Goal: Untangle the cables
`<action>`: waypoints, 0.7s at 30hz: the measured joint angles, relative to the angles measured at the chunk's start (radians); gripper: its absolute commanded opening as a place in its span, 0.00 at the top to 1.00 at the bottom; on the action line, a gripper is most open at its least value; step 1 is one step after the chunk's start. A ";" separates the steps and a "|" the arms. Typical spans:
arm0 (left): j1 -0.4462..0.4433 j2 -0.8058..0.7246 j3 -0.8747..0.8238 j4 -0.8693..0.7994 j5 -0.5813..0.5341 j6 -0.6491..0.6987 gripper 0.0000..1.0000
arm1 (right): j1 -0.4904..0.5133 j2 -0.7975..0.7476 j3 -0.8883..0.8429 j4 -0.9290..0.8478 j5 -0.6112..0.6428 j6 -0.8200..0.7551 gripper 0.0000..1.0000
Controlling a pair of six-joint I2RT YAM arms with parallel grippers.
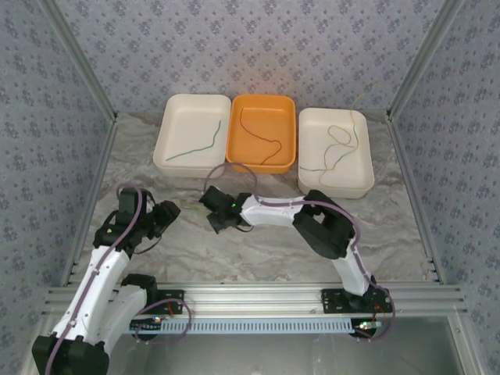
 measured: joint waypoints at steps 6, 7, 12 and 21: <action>0.000 -0.011 0.002 0.009 0.044 -0.012 0.47 | 0.002 -0.239 -0.170 0.068 0.020 0.002 1.00; 0.000 -0.011 0.004 0.012 0.054 -0.016 0.50 | 0.002 -0.265 -0.179 0.078 0.022 0.002 1.00; -0.028 -0.011 0.013 0.078 0.104 -0.042 0.55 | -0.017 -0.346 -0.202 0.134 0.018 0.017 1.00; -0.234 0.031 -0.037 0.349 0.116 -0.137 0.51 | -0.090 -0.370 -0.222 0.135 -0.117 0.089 1.00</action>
